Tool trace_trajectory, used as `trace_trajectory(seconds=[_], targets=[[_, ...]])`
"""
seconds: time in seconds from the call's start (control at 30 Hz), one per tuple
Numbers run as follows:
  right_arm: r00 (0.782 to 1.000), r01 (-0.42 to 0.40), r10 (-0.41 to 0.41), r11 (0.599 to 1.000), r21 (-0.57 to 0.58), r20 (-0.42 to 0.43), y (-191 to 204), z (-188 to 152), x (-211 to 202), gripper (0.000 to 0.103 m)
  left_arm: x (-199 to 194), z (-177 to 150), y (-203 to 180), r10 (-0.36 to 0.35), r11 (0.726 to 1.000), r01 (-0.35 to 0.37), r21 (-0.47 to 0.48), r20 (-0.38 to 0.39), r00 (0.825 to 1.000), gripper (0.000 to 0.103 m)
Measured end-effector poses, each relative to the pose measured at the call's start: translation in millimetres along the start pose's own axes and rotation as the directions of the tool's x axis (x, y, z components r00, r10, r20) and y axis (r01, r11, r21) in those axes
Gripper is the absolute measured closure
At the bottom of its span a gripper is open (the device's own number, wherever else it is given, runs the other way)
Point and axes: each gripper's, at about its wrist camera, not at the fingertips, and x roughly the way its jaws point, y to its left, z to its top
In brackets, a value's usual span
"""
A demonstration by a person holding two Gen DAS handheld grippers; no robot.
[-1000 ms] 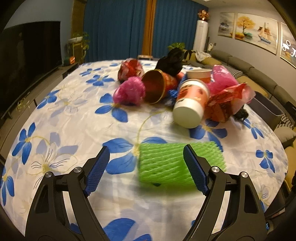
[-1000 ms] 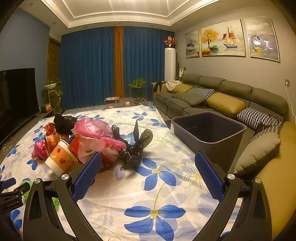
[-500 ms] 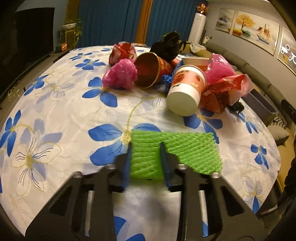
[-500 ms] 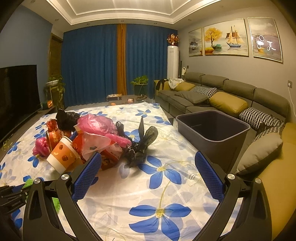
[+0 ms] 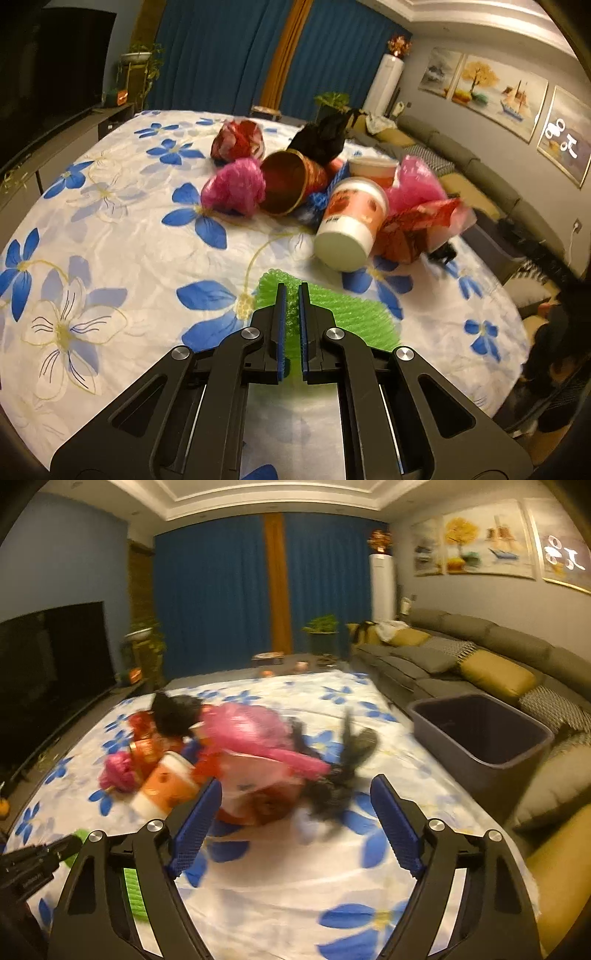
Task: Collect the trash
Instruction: 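Grasp the red-and-white snack bag with the right gripper while the left gripper lifts the green net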
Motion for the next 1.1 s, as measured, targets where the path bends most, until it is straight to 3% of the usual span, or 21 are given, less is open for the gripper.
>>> trace_trajectory(seconds=[0.17, 0.23, 0.37, 0.5, 0.7, 0.83, 1.1], targets=[[0.999, -0.037, 0.038, 0.997, -0.062, 0.008, 24.3, 8.2, 11.4, 0.028, -19.7, 10.8, -2.3, 0.012, 1.0, -0.014, 0.026, 0.079, 0.997, 0.098], [0.999, -0.037, 0.036, 0.997, -0.069, -0.017, 27.9, 11.0, 23.8, 0.037, -25.9, 19.7, 2.8, 0.002, 1.0, -0.003, 0.008, 0.087, 0.996, 0.098], [0.997, -0.041, 0.037, 0.997, -0.072, -0.064, 29.8, 12.2, 44.7, 0.043, -38.7, 29.6, 6.3, -0.003, 1.0, 0.002, 0.008, 0.143, 0.99, 0.098], [0.992, -0.066, 0.059, 0.996, -0.061, -0.116, 26.7, 7.2, 51.9, 0.054, -35.8, 36.4, 5.3, -0.024, 1.0, 0.024, 0.006, 0.147, 0.989, 0.098], [0.978, -0.132, 0.117, 0.988, -0.08, -0.172, 33.9, -10.4, 53.9, 0.088, -30.7, 37.5, 7.8, -0.037, 0.999, 0.038, -0.002, 0.141, 0.989, 0.098], [0.976, -0.152, 0.131, 0.982, -0.112, -0.176, 41.1, -20.1, 47.0, 0.097, -33.4, 35.1, 5.2, -0.035, 0.999, 0.034, 0.01, 0.147, 0.988, 0.098], [0.973, -0.217, 0.205, 0.97, -0.112, -0.107, 38.2, -12.7, 7.2, 0.098, -38.6, 37.6, 1.3, -0.041, 0.999, 0.037, 0.025, 0.168, 0.985, 0.098]])
